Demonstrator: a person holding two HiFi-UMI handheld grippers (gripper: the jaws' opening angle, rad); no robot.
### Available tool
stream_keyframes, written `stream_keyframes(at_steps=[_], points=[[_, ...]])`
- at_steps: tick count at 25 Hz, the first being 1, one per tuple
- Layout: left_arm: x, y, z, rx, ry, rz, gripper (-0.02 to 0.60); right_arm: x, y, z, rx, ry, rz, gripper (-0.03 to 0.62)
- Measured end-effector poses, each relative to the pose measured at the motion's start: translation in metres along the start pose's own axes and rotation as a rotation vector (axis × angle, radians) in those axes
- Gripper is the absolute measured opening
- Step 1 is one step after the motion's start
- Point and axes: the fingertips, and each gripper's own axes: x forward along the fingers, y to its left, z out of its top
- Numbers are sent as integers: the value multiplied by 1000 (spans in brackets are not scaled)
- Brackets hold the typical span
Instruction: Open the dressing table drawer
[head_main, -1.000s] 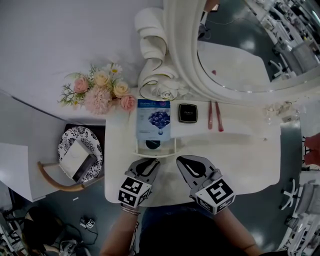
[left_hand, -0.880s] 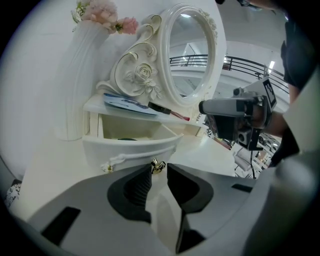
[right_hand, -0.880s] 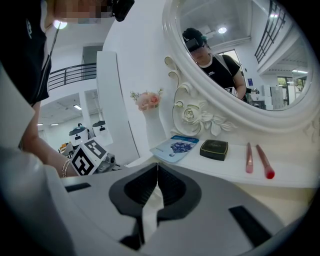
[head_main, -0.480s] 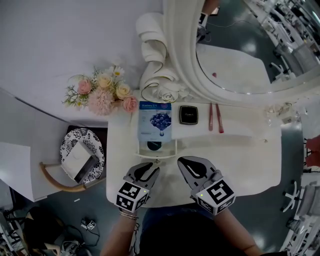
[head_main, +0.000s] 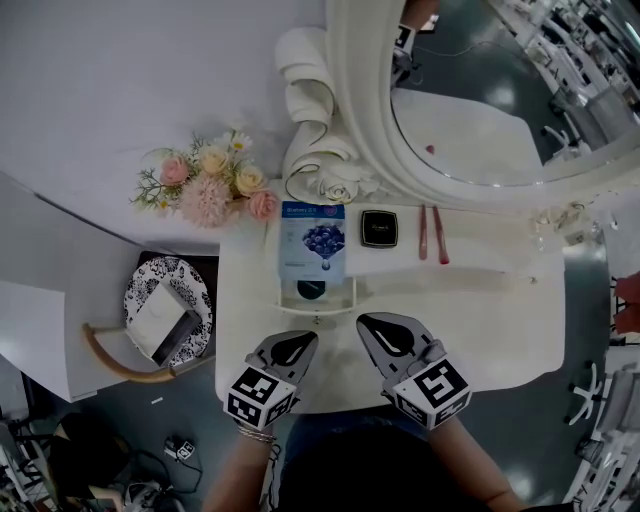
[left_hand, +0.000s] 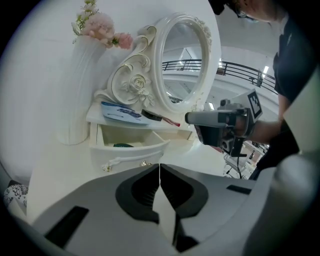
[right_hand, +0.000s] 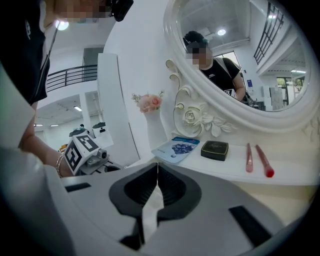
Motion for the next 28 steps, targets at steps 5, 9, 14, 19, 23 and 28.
stream_keyframes(at_steps=[5,9,14,19,23,28], points=[[-5,-9,14,26,-28,-21,17,-6,-7,0,1,-10,-30,18],[-8,-16,27,47,-47,-43,17,-14,-16,2,4,-24,-69,18],[-12,-32,41,98,-54,-82,17,-27,-24,2,20,-51,-106,18],[-12,-48,60,119,-87,-91,17,-44,-33,6,9,-69,-119,18],[-10,-58,73,137,-111,-82,17,-60,-44,3,7,-74,-121,18],[-11,-70,86,109,-138,-59,17,-81,-53,6,3,-81,-114,18]])
